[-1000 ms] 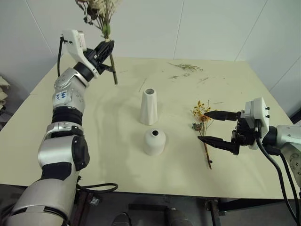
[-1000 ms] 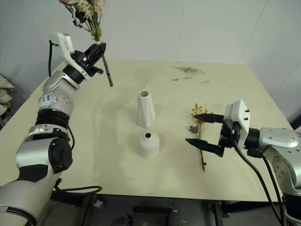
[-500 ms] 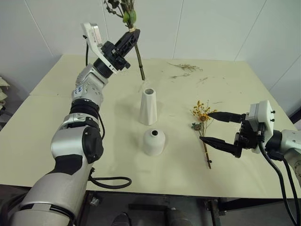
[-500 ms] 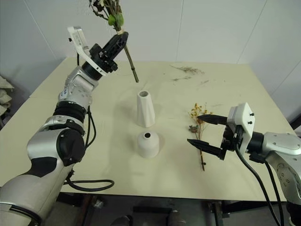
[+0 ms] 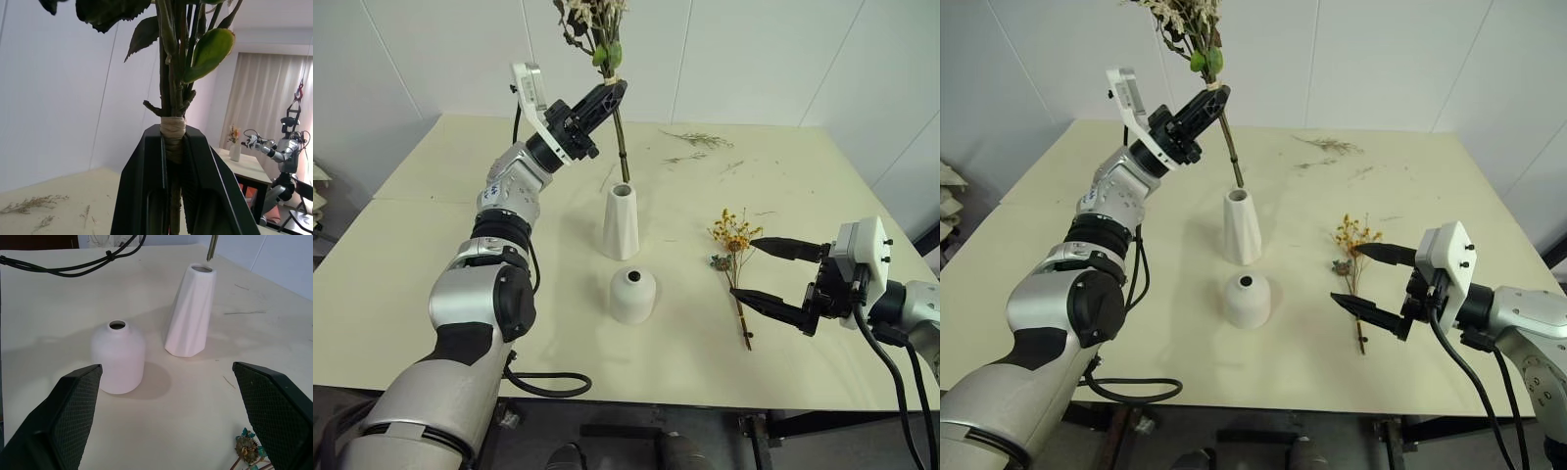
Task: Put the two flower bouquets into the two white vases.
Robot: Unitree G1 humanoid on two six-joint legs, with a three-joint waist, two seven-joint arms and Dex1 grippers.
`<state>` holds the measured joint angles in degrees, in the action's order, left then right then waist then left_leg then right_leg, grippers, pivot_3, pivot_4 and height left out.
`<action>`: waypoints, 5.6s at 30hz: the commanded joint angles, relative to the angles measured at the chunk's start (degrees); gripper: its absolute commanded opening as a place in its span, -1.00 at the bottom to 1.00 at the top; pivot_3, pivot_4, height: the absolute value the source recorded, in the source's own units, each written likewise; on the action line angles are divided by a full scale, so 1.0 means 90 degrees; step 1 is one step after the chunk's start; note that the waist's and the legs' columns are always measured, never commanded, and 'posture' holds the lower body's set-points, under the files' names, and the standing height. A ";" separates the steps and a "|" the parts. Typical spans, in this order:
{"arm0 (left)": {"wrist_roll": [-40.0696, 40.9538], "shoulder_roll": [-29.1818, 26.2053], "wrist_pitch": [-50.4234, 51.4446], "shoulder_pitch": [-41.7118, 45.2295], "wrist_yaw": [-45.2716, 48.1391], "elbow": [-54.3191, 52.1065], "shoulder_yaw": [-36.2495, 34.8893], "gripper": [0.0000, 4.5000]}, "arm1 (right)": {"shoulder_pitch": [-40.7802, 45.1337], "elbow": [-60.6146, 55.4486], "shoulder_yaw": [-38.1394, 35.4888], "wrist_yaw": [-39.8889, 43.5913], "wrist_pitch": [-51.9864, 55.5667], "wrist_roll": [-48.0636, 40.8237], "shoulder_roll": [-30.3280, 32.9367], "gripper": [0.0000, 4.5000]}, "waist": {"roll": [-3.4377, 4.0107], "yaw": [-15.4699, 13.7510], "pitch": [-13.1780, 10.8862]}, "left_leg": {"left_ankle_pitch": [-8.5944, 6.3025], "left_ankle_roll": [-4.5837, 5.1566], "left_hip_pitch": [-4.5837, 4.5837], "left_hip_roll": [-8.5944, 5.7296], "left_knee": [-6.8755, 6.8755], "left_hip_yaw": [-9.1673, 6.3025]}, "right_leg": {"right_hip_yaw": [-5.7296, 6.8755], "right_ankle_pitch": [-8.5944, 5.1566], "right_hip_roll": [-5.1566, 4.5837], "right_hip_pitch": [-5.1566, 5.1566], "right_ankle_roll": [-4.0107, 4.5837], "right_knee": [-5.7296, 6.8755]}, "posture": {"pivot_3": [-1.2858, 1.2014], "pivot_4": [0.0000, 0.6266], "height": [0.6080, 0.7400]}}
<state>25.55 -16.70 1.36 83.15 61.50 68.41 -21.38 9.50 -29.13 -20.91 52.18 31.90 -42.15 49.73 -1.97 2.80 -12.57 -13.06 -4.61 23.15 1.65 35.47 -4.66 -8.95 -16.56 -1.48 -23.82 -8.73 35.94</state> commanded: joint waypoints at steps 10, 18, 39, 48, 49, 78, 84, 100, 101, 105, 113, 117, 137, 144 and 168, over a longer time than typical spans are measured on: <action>-0.0369 0.0017 -0.0265 0.0002 -0.0030 0.0046 0.0175 -0.96 | 0.0002 -0.0210 -0.0865 -0.0212 0.0145 -0.0717 0.0106 1.00 | 0.0000 0.0010 0.0000 | 0.0000 0.0000 -0.0001 0.0000 0.0000 0.0000 | 0.0000 0.0000 0.0000 0.0000 0.0000 0.0001 | 0.03 -0.52 1.00; -0.0520 0.0046 -0.0352 -0.0052 0.0005 0.0098 0.0255 -0.96 | -0.0042 -0.0279 -0.1213 -0.0241 0.0238 -0.1057 0.0260 1.00 | 0.0000 0.0009 0.0000 | 0.0000 0.0001 -0.0001 0.0000 0.0000 0.0000 | 0.0000 0.0000 0.0000 0.0001 0.0000 0.0000 | 0.03 -0.52 1.00; -0.0856 0.0065 -0.0520 -0.0280 0.0025 0.0151 0.0346 -0.96 | 0.0317 0.0457 -0.1875 0.0072 0.0351 -0.1405 0.0872 1.00 | 0.0000 0.0014 0.0000 | 0.0000 0.0001 -0.0001 0.0000 0.0002 -0.0001 | -0.0001 0.0000 0.0000 0.0002 -0.0001 0.0001 | 0.03 -0.52 1.00; -0.0902 0.0102 -0.0518 -0.0339 0.0011 0.0165 0.0406 0.32 | 0.0102 0.0668 -0.2051 0.0309 0.0312 -0.1243 0.0921 1.00 | 0.0000 0.0015 0.0000 | 0.0000 0.0001 -0.0001 0.0000 0.0001 0.0000 | 0.0000 0.0000 0.0000 0.0003 -0.0001 0.0000 | 0.03 -0.52 1.00; -0.0902 0.0105 -0.0522 -0.0348 0.0011 0.0162 0.0409 0.46 | 0.0079 0.0665 -0.2056 0.0310 0.0298 -0.1236 0.0921 1.00 | 0.0000 0.0017 0.0000 | 0.0000 0.0001 -0.0001 0.0000 0.0002 0.0000 | -0.0001 0.0000 0.0000 0.0003 -0.0001 0.0001 | 0.03 -0.52 1.00; -0.1459 -0.1330 -0.0786 -0.0432 0.1667 -0.0023 0.1096 0.99 | 0.0004 0.0783 -0.1846 0.0409 0.0327 -0.1023 0.1063 1.00 | 0.0000 0.0031 0.0000 | 0.0000 0.0001 -0.0003 0.0000 0.0002 -0.0001 | 0.0000 0.0000 0.0001 0.0004 -0.0001 0.0002 | 0.03 -0.52 1.00; -0.1093 -0.2172 -0.1222 -0.0680 0.2110 -0.0134 0.0644 0.99 | -0.0189 0.0615 -0.1830 0.0265 0.0462 -0.0823 0.1109 1.00 | 0.0001 0.0078 0.0000 | -0.0001 0.0002 -0.0007 0.0004 -0.0004 0.0000 | -0.0001 -0.0002 0.0002 0.0002 0.0003 0.0006 | 0.03 -0.52 1.00; 0.0687 -0.3405 0.0209 -0.3047 0.3158 -0.2671 -0.0477 0.99 | 0.0649 0.0784 0.0364 -0.1127 0.1847 0.0231 0.1214 1.00 | 0.0002 0.0058 0.0000 | -0.0001 0.0002 -0.0010 0.0012 0.0015 -0.0003 | 0.0006 -0.0006 0.0001 0.0007 0.0012 0.0020 | 0.03 -0.52 1.00; 0.0803 -0.3470 0.0308 -0.3270 0.3162 -0.2956 -0.0527 0.99 | 0.0838 0.0857 0.0617 -0.1258 0.2024 0.0336 0.1192 1.00 | 0.0002 0.0073 0.0001 | -0.0001 0.0002 -0.0011 0.0012 0.0015 -0.0003 | 0.0005 -0.0007 0.0001 0.0006 0.0014 0.0023 | 0.03 -0.52 1.00; 0.1534 -0.3511 0.0784 -0.3978 0.3088 -0.4041 -0.0910 0.99 | 0.1585 0.1195 0.1417 -0.1822 0.2928 0.0654 0.1018 1.00 | 0.0001 0.0076 0.0001 | -0.0001 0.0002 -0.0010 0.0014 0.0017 0.0002 | 0.0002 -0.0007 -0.0001 0.0004 0.0014 0.0025 | 0.03 -0.52 1.00; 0.2117 -0.3897 0.1553 -0.5230 0.3074 -0.5189 -0.1164 0.99 | 0.2634 0.1565 0.2235 -0.2377 0.4342 0.0895 0.0370 1.00 | 0.0002 0.0080 0.0001 | -0.0001 0.0003 -0.0010 0.0014 0.0012 0.0002 | 0.0002 -0.0011 -0.0001 -0.0001 0.0022 0.0015 | 0.03 -0.52 1.00; 0.2240 -0.4075 0.1821 -0.5541 0.3180 -0.5447 -0.1117 0.99 | 0.2850 0.1692 0.2420 -0.2464 0.4556 0.1020 0.0081 1.00 | 0.0002 0.0065 0.0001 | -0.0002 0.0004 -0.0006 0.0014 0.0008 0.0001 | 0.0006 -0.0014 0.0000 -0.0003 0.0027 0.0007 | 0.03 -0.52 1.00; 0.2936 -0.4285 0.2072 -0.5835 0.3445 -0.6092 0.0222 0.99 | 0.3110 0.2534 0.2937 -0.2525 0.4504 0.1798 -0.0698 1.00 | 0.0001 0.0093 0.0001 | -0.0004 0.0006 -0.0005 0.0015 -0.0017 0.0011 | 0.0001 -0.0015 0.0000 -0.0016 0.0030 0.0001 | 0.03 -0.52 1.00; 0.3325 -0.4640 0.1947 -0.6028 0.3445 -0.6521 0.0992 0.99 | 0.3159 0.2655 0.2852 -0.2650 0.4622 0.1976 -0.0908 1.00 | -0.0003 0.0172 0.0004 | -0.0004 0.0006 -0.0005 0.0015 -0.0017 0.0012 | -0.0002 -0.0015 0.0000 -0.0015 0.0030 0.0000 | 0.03 -0.52 1.00; 0.3839 -0.5522 0.1211 -0.6242 0.3445 -0.6231 0.2011 1.00 | 0.3258 0.2741 0.2742 -0.2803 0.4682 0.2304 -0.1406 0.28 | -0.0007 0.0241 0.0005 | -0.0005 0.0008 -0.0006 0.0015 -0.0019 0.0022 | -0.0012 -0.0070 0.0001 -0.0017 0.0130 -0.0006 | 0.03 -0.52 1.00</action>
<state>58.48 -65.67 13.00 26.49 86.07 12.20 -2.08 38.79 -4.31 4.02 27.15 73.72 -21.28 37.90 -2.03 4.96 -12.52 -13.11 -4.53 23.10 1.79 35.29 -4.46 -9.07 -17.19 -1.48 -23.97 -7.57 35.87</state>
